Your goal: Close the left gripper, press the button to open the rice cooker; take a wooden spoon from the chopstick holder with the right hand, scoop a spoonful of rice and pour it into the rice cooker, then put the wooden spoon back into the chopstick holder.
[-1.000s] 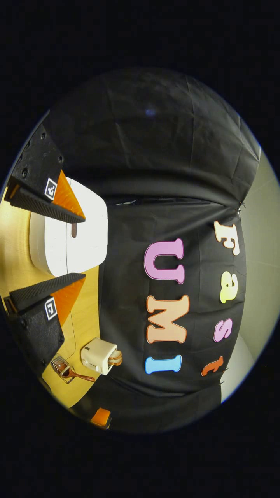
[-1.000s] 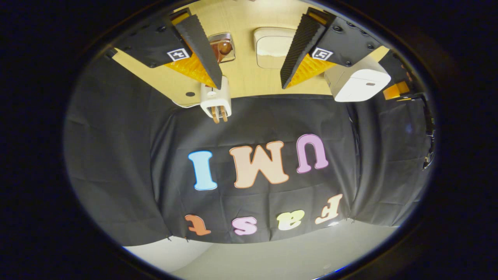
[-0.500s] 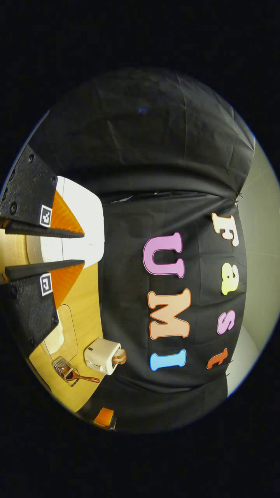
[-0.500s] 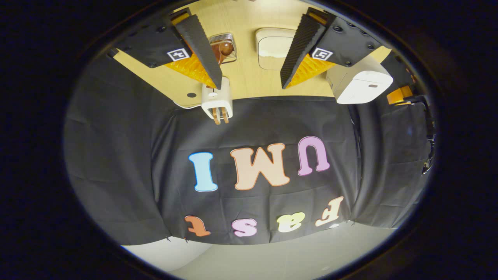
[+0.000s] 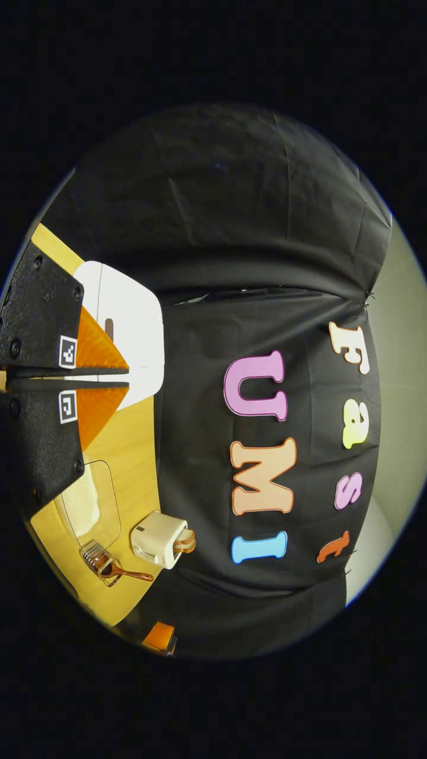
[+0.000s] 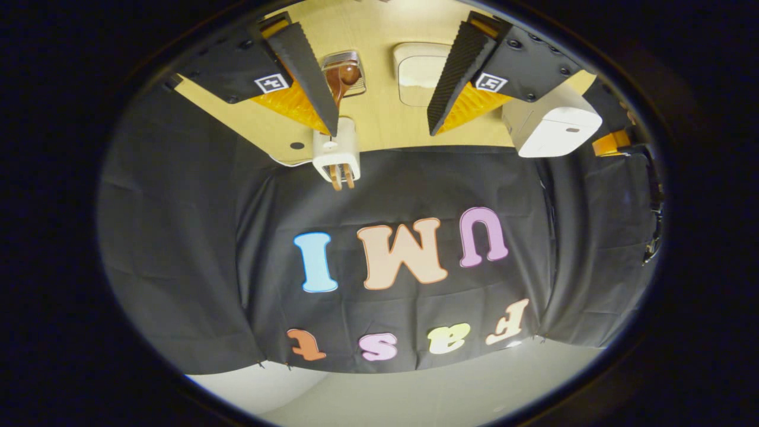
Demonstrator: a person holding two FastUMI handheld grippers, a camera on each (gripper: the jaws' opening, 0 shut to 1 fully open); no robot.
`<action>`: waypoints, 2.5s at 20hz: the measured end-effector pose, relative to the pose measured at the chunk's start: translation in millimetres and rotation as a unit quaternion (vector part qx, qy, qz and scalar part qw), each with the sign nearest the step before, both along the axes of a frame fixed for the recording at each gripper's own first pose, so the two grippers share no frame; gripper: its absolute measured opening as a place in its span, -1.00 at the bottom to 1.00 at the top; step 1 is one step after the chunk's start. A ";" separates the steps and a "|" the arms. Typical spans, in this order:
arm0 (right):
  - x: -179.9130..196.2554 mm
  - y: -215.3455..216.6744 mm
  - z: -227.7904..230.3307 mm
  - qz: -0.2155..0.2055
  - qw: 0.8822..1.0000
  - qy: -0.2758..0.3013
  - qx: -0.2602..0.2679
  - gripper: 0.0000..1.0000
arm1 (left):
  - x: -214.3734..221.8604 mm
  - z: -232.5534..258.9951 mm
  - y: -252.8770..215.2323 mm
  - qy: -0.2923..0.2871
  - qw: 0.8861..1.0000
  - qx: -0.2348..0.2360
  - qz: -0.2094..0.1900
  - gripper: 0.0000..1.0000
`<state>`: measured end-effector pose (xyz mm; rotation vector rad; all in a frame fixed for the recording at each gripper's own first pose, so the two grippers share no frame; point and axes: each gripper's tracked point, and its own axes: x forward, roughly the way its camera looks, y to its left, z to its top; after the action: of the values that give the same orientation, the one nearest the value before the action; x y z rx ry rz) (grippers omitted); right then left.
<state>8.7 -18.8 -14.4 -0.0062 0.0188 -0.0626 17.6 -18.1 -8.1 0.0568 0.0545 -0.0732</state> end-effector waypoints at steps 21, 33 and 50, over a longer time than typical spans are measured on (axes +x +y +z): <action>-8.7 -0.9 -10.4 -0.021 1.000 0.012 -0.011 0.99 | 61.3 -38.2 54.8 0.046 0.998 -0.035 0.006 -1.00; -6.9 -7.2 -18.3 -0.043 0.999 0.026 -0.014 0.99 | 93.4 -76.2 63.8 0.099 0.994 -0.036 -0.004 -1.00; -5.2 -5.2 -14.8 -0.029 0.999 0.018 -0.015 0.90 | 105.9 21.3 65.9 -0.010 1.000 -0.024 0.014 -1.00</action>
<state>3.5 -24.1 -29.2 -0.0363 0.0534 -0.1198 123.5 47.8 13.3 0.0085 0.0329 -0.0456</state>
